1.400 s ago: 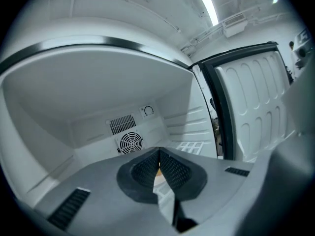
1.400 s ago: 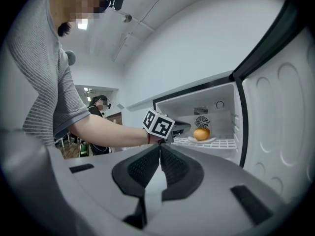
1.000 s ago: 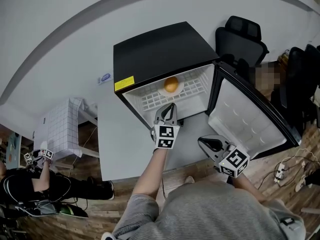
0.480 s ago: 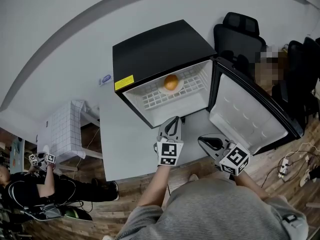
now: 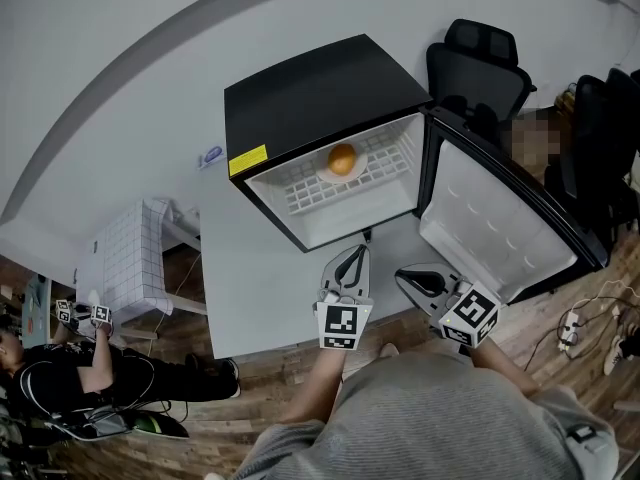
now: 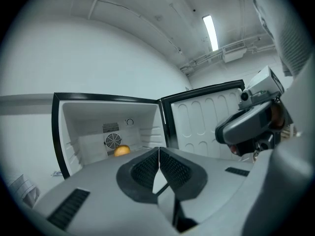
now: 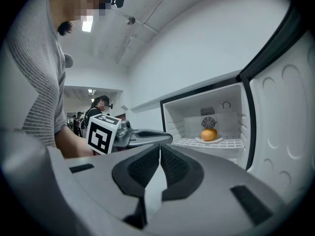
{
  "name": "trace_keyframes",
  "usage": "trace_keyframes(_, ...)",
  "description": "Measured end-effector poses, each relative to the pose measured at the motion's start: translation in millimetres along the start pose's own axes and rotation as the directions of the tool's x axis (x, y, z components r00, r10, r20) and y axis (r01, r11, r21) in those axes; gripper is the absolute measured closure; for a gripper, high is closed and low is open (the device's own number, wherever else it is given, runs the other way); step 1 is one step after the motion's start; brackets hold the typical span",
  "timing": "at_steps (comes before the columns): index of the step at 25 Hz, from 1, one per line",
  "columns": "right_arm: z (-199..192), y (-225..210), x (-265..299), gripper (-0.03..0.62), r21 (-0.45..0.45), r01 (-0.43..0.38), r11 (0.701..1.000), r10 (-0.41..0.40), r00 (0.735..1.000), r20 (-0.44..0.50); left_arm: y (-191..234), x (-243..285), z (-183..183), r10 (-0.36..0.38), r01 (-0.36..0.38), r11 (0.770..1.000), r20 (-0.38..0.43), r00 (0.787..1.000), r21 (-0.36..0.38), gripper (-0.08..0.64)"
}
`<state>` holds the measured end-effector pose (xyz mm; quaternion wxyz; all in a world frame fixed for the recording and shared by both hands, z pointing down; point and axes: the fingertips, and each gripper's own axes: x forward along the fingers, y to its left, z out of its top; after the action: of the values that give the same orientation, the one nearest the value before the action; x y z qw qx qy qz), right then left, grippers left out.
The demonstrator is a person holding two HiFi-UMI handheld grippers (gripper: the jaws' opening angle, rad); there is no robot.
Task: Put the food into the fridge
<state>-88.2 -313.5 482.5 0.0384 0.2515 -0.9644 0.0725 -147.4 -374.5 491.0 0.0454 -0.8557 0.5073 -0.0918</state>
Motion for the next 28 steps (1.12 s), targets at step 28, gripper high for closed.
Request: trace_keyframes(28,-10,41,2,0.58,0.029,-0.039,0.999,0.038,0.999,0.029,-54,-81,-29,-0.054,0.046,0.99,-0.059,0.997,-0.131,0.547)
